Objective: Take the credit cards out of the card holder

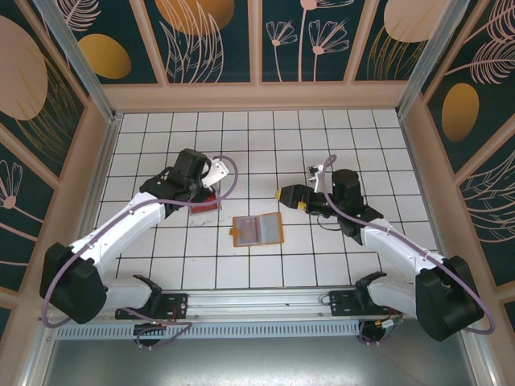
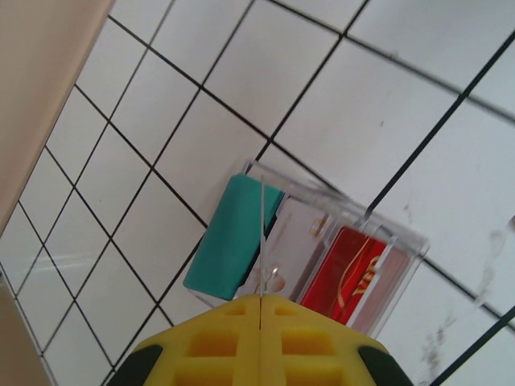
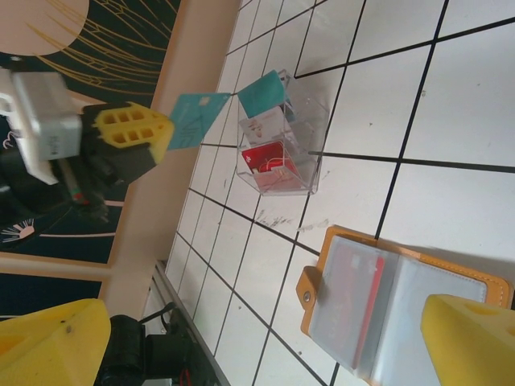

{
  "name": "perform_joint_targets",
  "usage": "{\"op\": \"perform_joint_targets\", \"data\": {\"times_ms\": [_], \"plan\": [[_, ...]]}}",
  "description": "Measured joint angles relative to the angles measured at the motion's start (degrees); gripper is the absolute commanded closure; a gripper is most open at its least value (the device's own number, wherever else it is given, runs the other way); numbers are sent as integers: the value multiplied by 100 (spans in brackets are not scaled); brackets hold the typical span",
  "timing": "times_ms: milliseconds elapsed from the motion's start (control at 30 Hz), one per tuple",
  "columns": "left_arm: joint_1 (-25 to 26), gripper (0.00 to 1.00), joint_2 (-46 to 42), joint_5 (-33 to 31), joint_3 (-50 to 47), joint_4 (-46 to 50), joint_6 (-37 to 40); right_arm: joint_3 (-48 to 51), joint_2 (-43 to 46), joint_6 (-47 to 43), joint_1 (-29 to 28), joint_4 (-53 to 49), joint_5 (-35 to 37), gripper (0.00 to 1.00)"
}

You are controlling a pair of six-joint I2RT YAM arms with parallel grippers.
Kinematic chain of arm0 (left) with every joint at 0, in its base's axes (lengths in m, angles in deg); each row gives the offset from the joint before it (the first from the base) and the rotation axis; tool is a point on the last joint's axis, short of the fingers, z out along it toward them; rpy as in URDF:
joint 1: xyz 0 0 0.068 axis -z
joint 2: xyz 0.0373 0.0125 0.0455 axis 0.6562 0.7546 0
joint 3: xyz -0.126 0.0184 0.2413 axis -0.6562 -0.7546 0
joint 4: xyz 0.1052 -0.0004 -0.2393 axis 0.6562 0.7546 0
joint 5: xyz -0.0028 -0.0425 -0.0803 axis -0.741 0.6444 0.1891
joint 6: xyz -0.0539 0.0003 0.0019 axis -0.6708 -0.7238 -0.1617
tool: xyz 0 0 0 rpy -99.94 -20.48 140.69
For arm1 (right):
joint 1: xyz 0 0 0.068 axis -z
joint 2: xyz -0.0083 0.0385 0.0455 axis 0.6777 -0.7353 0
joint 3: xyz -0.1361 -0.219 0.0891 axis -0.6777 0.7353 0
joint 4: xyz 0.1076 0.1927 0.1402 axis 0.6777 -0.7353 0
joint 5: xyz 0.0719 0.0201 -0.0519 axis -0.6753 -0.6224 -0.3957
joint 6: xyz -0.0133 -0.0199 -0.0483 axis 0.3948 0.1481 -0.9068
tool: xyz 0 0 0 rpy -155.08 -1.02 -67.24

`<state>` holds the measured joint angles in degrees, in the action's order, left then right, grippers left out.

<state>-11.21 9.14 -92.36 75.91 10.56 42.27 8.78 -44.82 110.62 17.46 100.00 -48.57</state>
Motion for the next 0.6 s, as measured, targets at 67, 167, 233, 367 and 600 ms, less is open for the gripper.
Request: {"op": "perform_joint_targets", "data": {"times_ms": [67, 167, 233, 367, 600], "plan": [[-85, 100, 109, -33, -9, -26, 361, -17, 0, -28, 0, -33, 0, 1], [-210, 100, 232, -46, -15, -138, 852, -55, -24, -63, 0, -72, 0, 1], [-273, 100, 326, -44, -17, -295, 1150, -83, -61, -63, 0, -74, 0, 1], [-319, 100, 555, -63, -76, -673, 1554, -125, -157, -66, 7, -96, 0, 1], [-341, 100, 1008, 83, -122, -951, 1803, -227, -278, -111, 87, -160, -4, 1]]}}
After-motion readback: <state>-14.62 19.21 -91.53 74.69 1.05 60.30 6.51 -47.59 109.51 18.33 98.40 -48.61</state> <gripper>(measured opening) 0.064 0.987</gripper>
